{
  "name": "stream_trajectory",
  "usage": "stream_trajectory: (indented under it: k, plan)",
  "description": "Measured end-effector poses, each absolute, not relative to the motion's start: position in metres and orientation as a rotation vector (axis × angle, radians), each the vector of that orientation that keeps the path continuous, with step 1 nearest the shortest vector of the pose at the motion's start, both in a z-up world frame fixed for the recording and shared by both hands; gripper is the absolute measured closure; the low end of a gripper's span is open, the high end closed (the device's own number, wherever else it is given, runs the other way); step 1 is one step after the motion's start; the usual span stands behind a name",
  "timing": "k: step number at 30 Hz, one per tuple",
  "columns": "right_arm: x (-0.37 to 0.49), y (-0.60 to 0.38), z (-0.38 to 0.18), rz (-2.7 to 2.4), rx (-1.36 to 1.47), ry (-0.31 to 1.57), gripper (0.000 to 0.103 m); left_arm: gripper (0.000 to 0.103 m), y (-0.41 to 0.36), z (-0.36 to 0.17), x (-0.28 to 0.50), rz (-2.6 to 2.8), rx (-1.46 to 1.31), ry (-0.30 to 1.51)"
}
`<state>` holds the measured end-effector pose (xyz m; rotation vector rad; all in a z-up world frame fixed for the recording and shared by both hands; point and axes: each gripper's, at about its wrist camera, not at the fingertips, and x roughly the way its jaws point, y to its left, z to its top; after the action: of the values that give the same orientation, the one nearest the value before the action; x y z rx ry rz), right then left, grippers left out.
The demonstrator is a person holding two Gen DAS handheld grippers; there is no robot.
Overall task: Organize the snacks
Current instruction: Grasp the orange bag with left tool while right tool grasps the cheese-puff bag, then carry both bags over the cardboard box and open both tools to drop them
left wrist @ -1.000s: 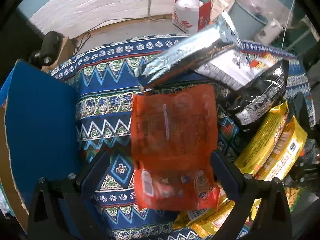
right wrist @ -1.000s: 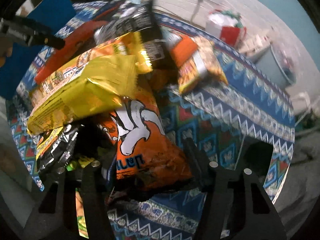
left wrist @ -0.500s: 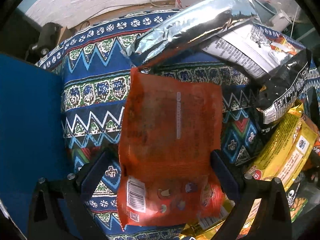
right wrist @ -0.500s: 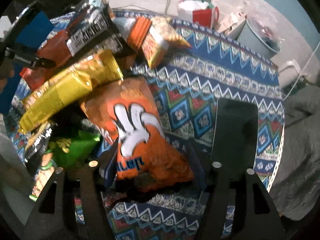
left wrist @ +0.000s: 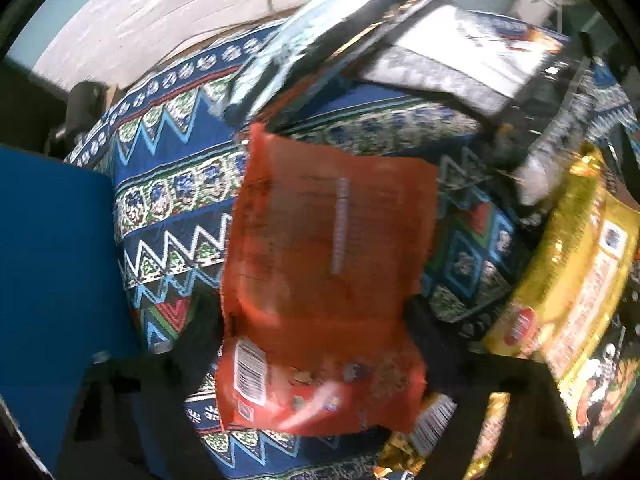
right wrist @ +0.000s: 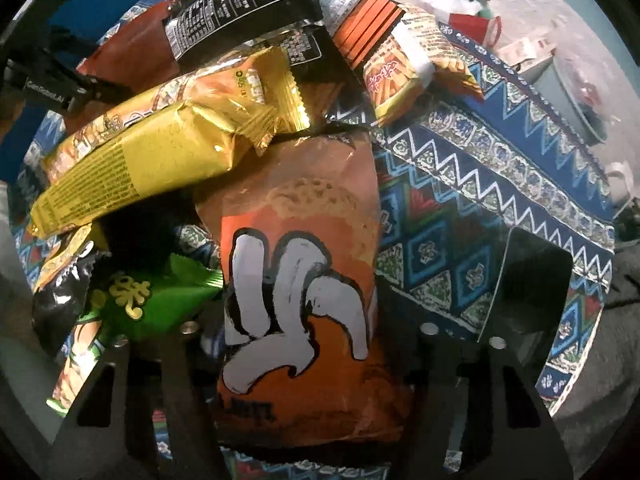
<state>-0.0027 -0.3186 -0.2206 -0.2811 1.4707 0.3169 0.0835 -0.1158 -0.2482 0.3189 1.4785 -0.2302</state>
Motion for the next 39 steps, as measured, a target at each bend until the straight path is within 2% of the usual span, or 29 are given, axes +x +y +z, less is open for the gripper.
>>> stream_trajectory:
  k: [2, 7, 10, 18, 24, 39]
  plan:
    - [-0.004, -0.317, -0.216, 0.305, -0.286, 1.468, 0.056, 0.045, -0.119, -0.243, 0.077, -0.248, 0.321, 1.472]
    - [-0.013, -0.321, -0.202, 0.238, -0.256, 1.467, 0.059, 0.058, -0.121, -0.233, 0.065, -0.277, 0.322, 1.457]
    - [-0.014, -0.330, -0.195, 0.178, -0.254, 1.464, 0.059, 0.061, -0.118, -0.227, 0.057, -0.281, 0.307, 1.452]
    - [-0.008, -0.353, -0.141, 0.052, -0.158, 1.319, 0.059, 0.062, -0.111, -0.190, 0.037, -0.279, 0.282, 1.372]
    - [-0.021, -0.329, -0.102, 0.049, -0.151, 1.231, 0.059, 0.062, -0.109, -0.152, 0.021, -0.284, 0.279, 1.294]
    - [0.001, -0.280, -0.048, 0.104, -0.164, 1.094, 0.059, 0.062, -0.061, -0.085, 0.023, -0.301, 0.250, 1.133]
